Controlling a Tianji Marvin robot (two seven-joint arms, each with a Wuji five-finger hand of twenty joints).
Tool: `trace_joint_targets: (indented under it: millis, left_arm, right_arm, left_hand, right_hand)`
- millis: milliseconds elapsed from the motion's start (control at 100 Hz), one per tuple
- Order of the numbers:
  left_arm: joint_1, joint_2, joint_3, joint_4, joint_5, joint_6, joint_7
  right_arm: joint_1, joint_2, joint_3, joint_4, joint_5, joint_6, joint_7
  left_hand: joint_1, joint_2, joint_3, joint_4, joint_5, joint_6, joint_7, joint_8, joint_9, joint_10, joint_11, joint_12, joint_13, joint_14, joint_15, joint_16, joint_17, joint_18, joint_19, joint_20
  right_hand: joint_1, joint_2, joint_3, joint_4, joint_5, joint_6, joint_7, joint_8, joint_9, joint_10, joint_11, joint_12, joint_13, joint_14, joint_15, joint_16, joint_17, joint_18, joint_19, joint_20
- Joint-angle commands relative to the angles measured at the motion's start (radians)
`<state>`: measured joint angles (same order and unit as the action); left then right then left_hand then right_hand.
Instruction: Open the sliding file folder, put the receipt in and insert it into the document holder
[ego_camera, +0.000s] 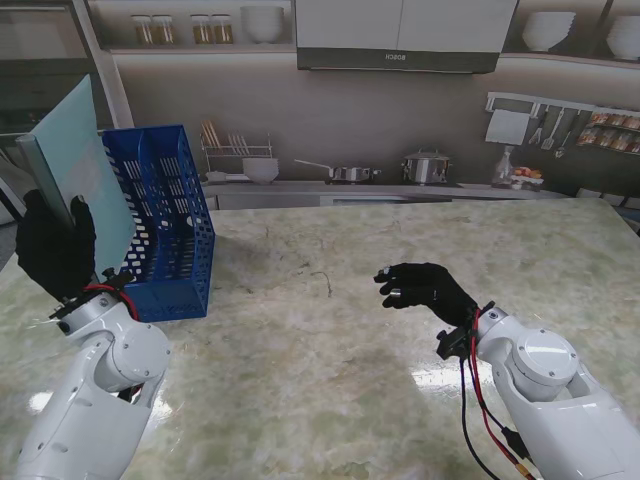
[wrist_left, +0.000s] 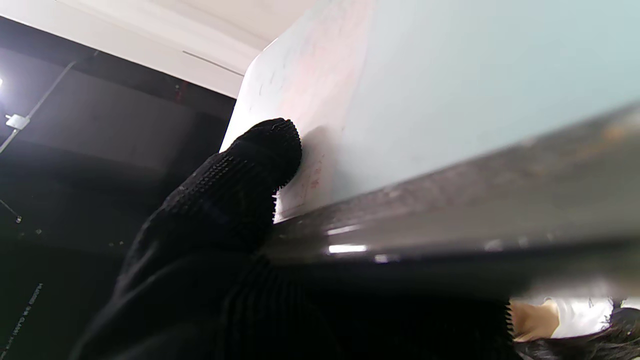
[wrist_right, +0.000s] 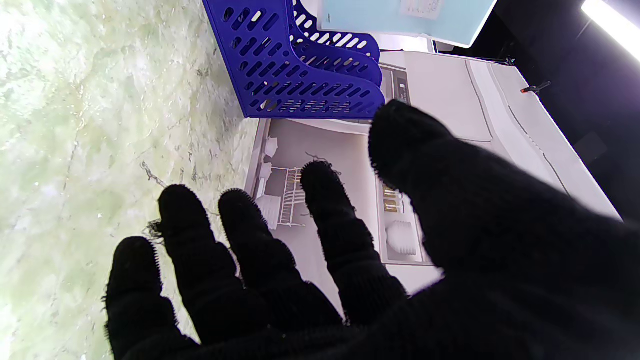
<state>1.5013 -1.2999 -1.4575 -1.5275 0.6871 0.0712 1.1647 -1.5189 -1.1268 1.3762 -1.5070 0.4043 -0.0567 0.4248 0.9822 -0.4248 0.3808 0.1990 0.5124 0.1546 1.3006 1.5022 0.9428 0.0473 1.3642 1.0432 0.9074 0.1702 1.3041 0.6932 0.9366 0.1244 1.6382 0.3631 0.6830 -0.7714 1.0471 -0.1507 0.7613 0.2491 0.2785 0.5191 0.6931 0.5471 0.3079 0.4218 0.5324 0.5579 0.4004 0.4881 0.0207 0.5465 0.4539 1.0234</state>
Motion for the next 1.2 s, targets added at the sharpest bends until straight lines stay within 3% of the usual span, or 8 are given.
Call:
trace_joint_targets:
  millis: [0,580,650,880,1190]
  left_arm:
    - [-0.019,-0.007,0.003,0.007,0.005,0.006,0.007]
    - [-0.117,-0.019,0.038,0.137,-0.018,0.022,0.041]
    - [-0.134,-0.019,0.039,0.161,-0.017,0.028,0.049]
    - [-0.190,-0.022,0.049,0.234,-0.029,0.045,0.048]
    - [-0.266,-0.042,0.090,0.338,-0.075,0.029,0.081]
  right_arm:
    - [-0.005,-0.005,-0.002,0.003,0.001,0.013,0.005]
    - [0.007,-0.008,-0.004,0.025,0.007,0.013,0.008]
    - [0.009,-0.008,-0.005,0.030,0.008,0.014,0.009]
    - [0.013,-0.009,-0.008,0.035,0.010,0.020,0.010]
    - [0.018,-0.009,-0.006,0.038,0.008,0.029,0.013]
  left_hand:
    - [0.135,0.109,0.030,-0.012,-0.024,-0.050,-0.012,0.058,-0.014,-0.168,-0.033,-0.007,-0.029,-0.020,-0.018,-0.013,-0.002,-0.121,-0.006,-0.025]
    - [0.136,0.140,-0.019,-0.053,-0.057,-0.105,-0.018,0.068,-0.037,-0.211,-0.058,-0.030,-0.064,-0.035,-0.074,-0.025,-0.029,-0.130,-0.088,-0.029]
    - [0.140,0.145,-0.034,-0.062,-0.062,-0.116,-0.017,0.068,-0.040,-0.218,-0.062,-0.032,-0.059,-0.068,-0.086,-0.029,-0.032,-0.136,-0.100,-0.029]
    - [0.141,0.156,-0.054,-0.078,-0.073,-0.136,-0.017,0.068,-0.048,-0.230,-0.075,-0.042,-0.068,-0.075,-0.107,-0.034,-0.039,-0.141,-0.128,-0.033]
    - [0.150,0.166,-0.071,-0.087,-0.083,-0.139,-0.017,0.068,-0.055,-0.233,-0.080,-0.050,-0.081,-0.078,-0.123,-0.038,-0.044,-0.141,-0.150,-0.037]
  right_hand:
    - [-0.013,-0.050,0.026,0.012,0.001,-0.040,0.012,-0.008,0.001,-0.003,-0.005,-0.007,0.004,0.001,-0.006,-0.003,0.001,0.014,-0.010,0.025]
    - [-0.014,-0.057,0.030,0.012,0.003,-0.058,0.019,-0.012,0.006,-0.019,-0.005,-0.008,0.005,-0.011,-0.007,-0.005,0.003,0.012,-0.011,0.025]
    - [-0.015,-0.060,0.031,0.011,0.003,-0.057,0.020,-0.013,0.006,-0.020,-0.005,-0.009,0.005,-0.012,-0.008,-0.006,0.003,0.011,-0.011,0.025]
    - [-0.016,-0.062,0.033,0.011,0.005,-0.063,0.022,-0.016,0.009,-0.020,-0.004,-0.010,0.004,-0.013,-0.011,-0.008,0.003,0.010,-0.012,0.023]
    - [-0.018,-0.064,0.034,0.010,0.004,-0.065,0.025,-0.021,0.008,-0.021,-0.004,-0.011,0.005,-0.013,-0.010,-0.009,0.003,0.010,-0.012,0.023]
